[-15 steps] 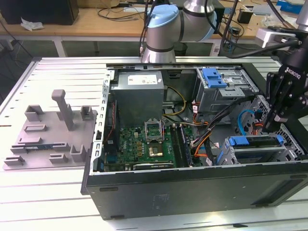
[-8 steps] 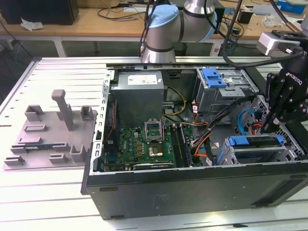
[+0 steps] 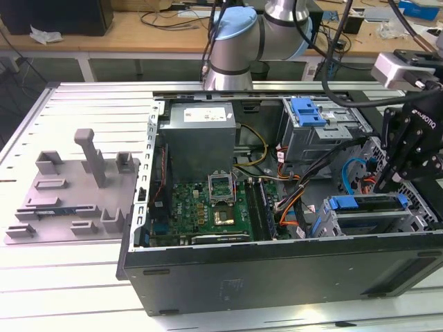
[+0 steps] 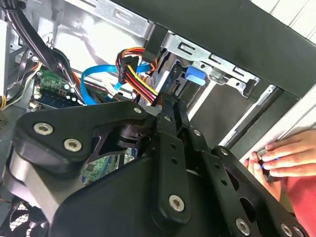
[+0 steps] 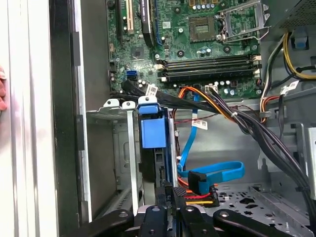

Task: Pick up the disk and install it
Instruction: 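Insert the first disk wire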

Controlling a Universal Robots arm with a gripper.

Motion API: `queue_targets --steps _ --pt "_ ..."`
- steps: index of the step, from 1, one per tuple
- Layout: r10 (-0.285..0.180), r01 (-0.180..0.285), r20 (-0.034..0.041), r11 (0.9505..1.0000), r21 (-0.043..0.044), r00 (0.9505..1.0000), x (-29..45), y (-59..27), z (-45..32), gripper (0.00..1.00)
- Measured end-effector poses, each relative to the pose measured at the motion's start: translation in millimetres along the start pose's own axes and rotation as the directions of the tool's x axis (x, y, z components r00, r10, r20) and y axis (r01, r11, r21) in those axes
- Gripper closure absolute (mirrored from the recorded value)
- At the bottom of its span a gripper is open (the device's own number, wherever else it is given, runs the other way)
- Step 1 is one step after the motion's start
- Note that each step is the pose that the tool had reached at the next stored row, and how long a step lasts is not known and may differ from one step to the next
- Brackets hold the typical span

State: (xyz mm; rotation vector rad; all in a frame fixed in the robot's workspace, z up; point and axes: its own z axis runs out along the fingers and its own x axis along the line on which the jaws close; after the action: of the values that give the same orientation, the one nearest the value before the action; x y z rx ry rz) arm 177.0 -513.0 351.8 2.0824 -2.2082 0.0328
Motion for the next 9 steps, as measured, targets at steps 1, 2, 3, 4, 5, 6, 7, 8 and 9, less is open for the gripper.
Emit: queue_targets --steps 1,2,3,4,5,6,7,8,9 --pt "-0.008 0.008 0.0042 1.0 0.0004 1.0 0.0 -0.6 0.1 0.83" --pt "-0.012 0.012 0.0068 0.9999 0.0007 0.9999 0.0 -1.4 0.0 0.83" --pt "-0.016 0.016 0.0093 0.9999 0.0009 0.9998 -0.1 -2.6 0.0 0.83" --pt "-0.02 0.019 0.0119 0.9998 0.0012 0.9997 -0.1 -4.0 -0.1 0.83" --pt "-0.022 0.022 0.0143 0.9998 0.0013 0.9996 -0.1 -5.6 -0.2 0.83" --pt "-0.024 0.024 0.0171 0.9997 0.0013 0.9996 1.0 -6.3 -0.1 0.83" --pt "-0.025 0.025 0.026 0.9997 0.0011 0.9993 5.4 -6.6 0.5 0.83" --pt "-0.026 0.026 0.0354 0.9997 0.0008 0.999 8.2 -6.8 0.8 0.83" --pt "-0.027 0.027 0.042 0.9996 0.0007 0.9988 9.3 -6.8 0.9 0.83"
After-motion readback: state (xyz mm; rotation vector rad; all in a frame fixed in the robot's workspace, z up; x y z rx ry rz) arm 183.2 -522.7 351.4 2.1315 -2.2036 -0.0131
